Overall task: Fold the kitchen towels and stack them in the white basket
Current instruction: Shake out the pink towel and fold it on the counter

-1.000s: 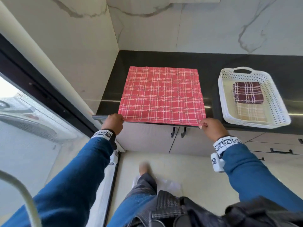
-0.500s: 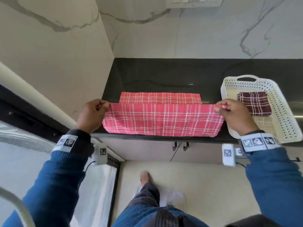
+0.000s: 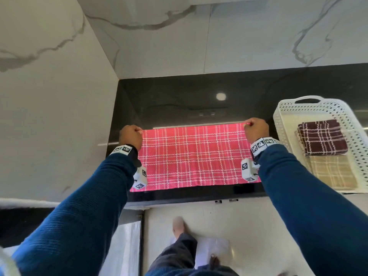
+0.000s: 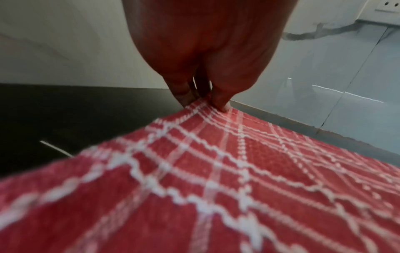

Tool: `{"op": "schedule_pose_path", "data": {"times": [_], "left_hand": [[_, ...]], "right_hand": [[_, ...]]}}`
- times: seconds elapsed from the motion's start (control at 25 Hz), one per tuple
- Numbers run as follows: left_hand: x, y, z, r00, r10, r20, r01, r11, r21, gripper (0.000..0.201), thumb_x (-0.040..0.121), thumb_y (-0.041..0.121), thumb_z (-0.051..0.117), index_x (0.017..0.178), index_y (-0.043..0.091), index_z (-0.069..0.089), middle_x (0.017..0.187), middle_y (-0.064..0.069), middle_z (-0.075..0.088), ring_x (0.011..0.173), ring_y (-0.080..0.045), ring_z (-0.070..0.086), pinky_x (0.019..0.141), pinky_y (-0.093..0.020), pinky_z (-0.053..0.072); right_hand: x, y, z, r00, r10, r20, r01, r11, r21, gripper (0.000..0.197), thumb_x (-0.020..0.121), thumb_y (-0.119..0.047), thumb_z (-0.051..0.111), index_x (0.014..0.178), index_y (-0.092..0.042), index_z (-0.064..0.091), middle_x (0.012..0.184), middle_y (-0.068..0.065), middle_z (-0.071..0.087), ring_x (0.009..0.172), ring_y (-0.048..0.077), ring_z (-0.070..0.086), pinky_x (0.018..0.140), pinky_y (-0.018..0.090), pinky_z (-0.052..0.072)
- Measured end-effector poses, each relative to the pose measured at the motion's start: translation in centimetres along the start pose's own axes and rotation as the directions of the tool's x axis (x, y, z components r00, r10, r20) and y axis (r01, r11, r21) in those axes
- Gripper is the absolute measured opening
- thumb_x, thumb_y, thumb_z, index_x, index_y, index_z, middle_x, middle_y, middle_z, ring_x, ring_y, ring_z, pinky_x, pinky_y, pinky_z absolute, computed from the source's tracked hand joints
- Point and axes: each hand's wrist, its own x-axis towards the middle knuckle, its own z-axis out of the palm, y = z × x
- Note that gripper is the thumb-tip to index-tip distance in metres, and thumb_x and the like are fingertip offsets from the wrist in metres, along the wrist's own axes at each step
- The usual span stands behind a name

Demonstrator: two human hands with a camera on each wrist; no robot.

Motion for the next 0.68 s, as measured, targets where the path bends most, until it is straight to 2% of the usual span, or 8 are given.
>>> {"op": "schedule_pose_path", "data": {"times": [0.16, 0.28, 0.32, 0.4, 0.48, 0.56, 0.6, 0.68], "left_hand": [[0.4, -0.5, 0.8, 0.998, 0.028, -0.054, -0.027, 0.999, 0.035, 0.016, 0.099, 0.012, 0.061, 0.095, 0.008, 0.076, 0.108, -0.008, 0.062, 0.096, -0.025, 0.061, 0.090, -0.035, 0.048], [0.4, -0.2, 0.6, 0.997, 0.040, -0.065, -0.037, 0.998, 0.044, 0.013, 0.099, 0.010, 0.060, 0.098, 0.009, 0.073, 0.112, -0.010, 0.060, 0.103, -0.029, 0.061, 0.095, -0.036, 0.047], [0.4, 0.0, 0.4, 0.998, 0.034, -0.059, -0.031, 0.998, 0.063, 0.014, 0.099, 0.009, 0.060, 0.105, 0.008, 0.072, 0.117, -0.011, 0.059, 0.108, -0.030, 0.061, 0.099, -0.038, 0.047], [-0.4, 1.1, 0.3, 0.999, 0.033, -0.020, -0.029, 0.982, 0.185, 0.030, 0.097, 0.009, 0.058, 0.127, 0.008, 0.062, 0.133, -0.014, 0.052, 0.122, -0.033, 0.054, 0.106, -0.044, 0.045], [-2.4, 3.1, 1.4, 0.985, 0.173, 0.021, -0.169, 0.924, 0.342, 0.041, 0.095, 0.011, 0.056, 0.136, 0.011, 0.053, 0.139, -0.013, 0.049, 0.126, -0.031, 0.049, 0.109, -0.044, 0.044], [-5.1, 5.6, 3.7, 0.898, 0.417, 0.142, -0.440, 0.833, 0.335, 0.040, 0.096, 0.011, 0.051, 0.136, 0.012, 0.052, 0.141, -0.010, 0.051, 0.129, -0.027, 0.047, 0.113, -0.042, 0.041], [-6.3, 6.6, 5.1, 0.841, 0.486, 0.237, -0.539, 0.788, 0.299, 0.043, 0.099, 0.014, 0.048, 0.141, 0.012, 0.049, 0.148, -0.010, 0.047, 0.137, -0.028, 0.043, 0.118, -0.042, 0.034], [-7.5, 7.3, 7.5, 0.780, 0.464, 0.420, -0.600, 0.746, 0.289, 0.056, 0.106, 0.029, 0.041, 0.157, 0.013, 0.028, 0.167, -0.010, 0.022, 0.155, -0.030, 0.017, 0.125, -0.047, 0.016]], "right_hand": [[0.6, 0.6, 1.0, 1.000, -0.013, -0.010, 0.012, 0.997, -0.070, 0.020, 0.091, -0.003, 0.059, 0.093, -0.006, 0.079, 0.097, 0.013, 0.076, 0.082, 0.022, 0.066, 0.076, 0.020, 0.041], [0.9, 0.6, 1.1, 1.000, 0.020, 0.011, -0.018, 0.993, -0.114, 0.020, 0.092, -0.003, 0.058, 0.099, -0.005, 0.077, 0.105, 0.015, 0.074, 0.094, 0.030, 0.069, 0.078, 0.024, 0.044], [0.8, 0.0, 1.0, 0.999, 0.044, 0.029, -0.038, 0.982, -0.185, 0.021, 0.093, -0.004, 0.057, 0.106, -0.005, 0.074, 0.113, 0.017, 0.071, 0.101, 0.034, 0.068, 0.082, 0.028, 0.048], [-0.4, -2.0, 0.8, 0.997, 0.058, 0.055, -0.031, 0.910, -0.412, 0.029, 0.093, -0.009, 0.060, 0.122, -0.006, 0.064, 0.129, 0.019, 0.059, 0.118, 0.039, 0.058, 0.094, 0.046, 0.049], [-2.8, -4.4, 1.6, 0.995, -0.053, 0.084, 0.086, 0.889, -0.450, 0.039, 0.093, -0.016, 0.063, 0.131, -0.009, 0.058, 0.138, 0.016, 0.053, 0.128, 0.038, 0.051, 0.102, 0.055, 0.044], [-6.1, -6.7, 3.9, 0.946, -0.215, 0.244, 0.289, 0.900, -0.327, 0.045, 0.097, -0.021, 0.058, 0.140, -0.011, 0.051, 0.151, 0.014, 0.045, 0.141, 0.037, 0.042, 0.114, 0.057, 0.039], [-7.7, -7.5, 5.4, 0.896, -0.247, 0.369, 0.364, 0.885, -0.291, 0.052, 0.100, -0.026, 0.054, 0.149, -0.013, 0.043, 0.161, 0.013, 0.034, 0.150, 0.037, 0.030, 0.119, 0.060, 0.030], [-9.6, -7.9, 8.0, 0.786, -0.200, 0.585, 0.450, 0.834, -0.320, 0.064, 0.105, -0.040, 0.042, 0.162, -0.022, 0.019, 0.171, 0.006, 0.006, 0.158, 0.033, 0.003, 0.123, 0.064, 0.011]]}}
